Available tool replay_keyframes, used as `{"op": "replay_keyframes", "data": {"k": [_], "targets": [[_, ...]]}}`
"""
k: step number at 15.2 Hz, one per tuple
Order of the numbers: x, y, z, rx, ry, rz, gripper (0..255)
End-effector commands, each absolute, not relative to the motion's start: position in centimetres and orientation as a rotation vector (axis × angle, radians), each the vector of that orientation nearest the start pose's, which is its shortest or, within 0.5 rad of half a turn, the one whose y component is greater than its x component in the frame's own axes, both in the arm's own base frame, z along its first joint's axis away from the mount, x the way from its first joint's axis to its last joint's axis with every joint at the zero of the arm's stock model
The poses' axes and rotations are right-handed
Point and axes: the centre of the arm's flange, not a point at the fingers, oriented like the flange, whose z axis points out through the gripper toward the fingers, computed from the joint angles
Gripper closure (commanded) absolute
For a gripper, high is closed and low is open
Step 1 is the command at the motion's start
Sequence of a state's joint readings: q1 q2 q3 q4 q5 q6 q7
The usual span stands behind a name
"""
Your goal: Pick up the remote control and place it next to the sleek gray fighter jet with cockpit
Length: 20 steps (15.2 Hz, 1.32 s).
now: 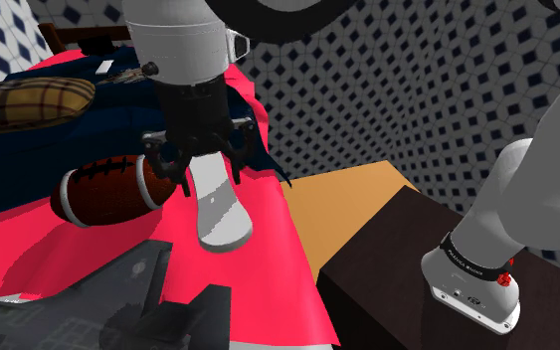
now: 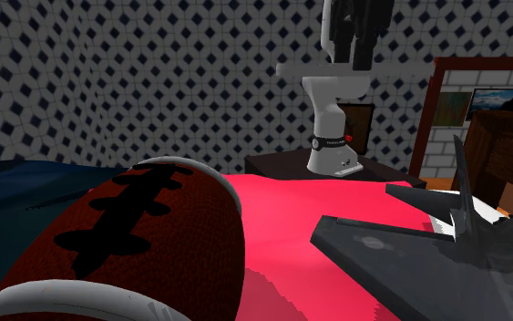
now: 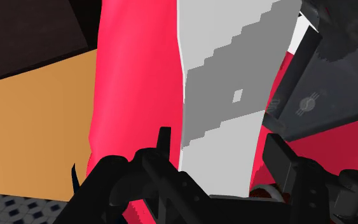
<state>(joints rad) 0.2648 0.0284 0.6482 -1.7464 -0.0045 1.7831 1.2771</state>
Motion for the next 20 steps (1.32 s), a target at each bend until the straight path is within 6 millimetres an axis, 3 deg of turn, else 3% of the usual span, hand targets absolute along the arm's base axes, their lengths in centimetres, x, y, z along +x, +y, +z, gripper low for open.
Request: {"op": "replay_keyframes", "data": {"k": [1, 20], "targets": [[34.3, 45.8, 54.1, -3.071, 0.566, 0.008, 255], [34.3, 45.8, 44.1, -3.071, 0.566, 0.008, 255]]}}
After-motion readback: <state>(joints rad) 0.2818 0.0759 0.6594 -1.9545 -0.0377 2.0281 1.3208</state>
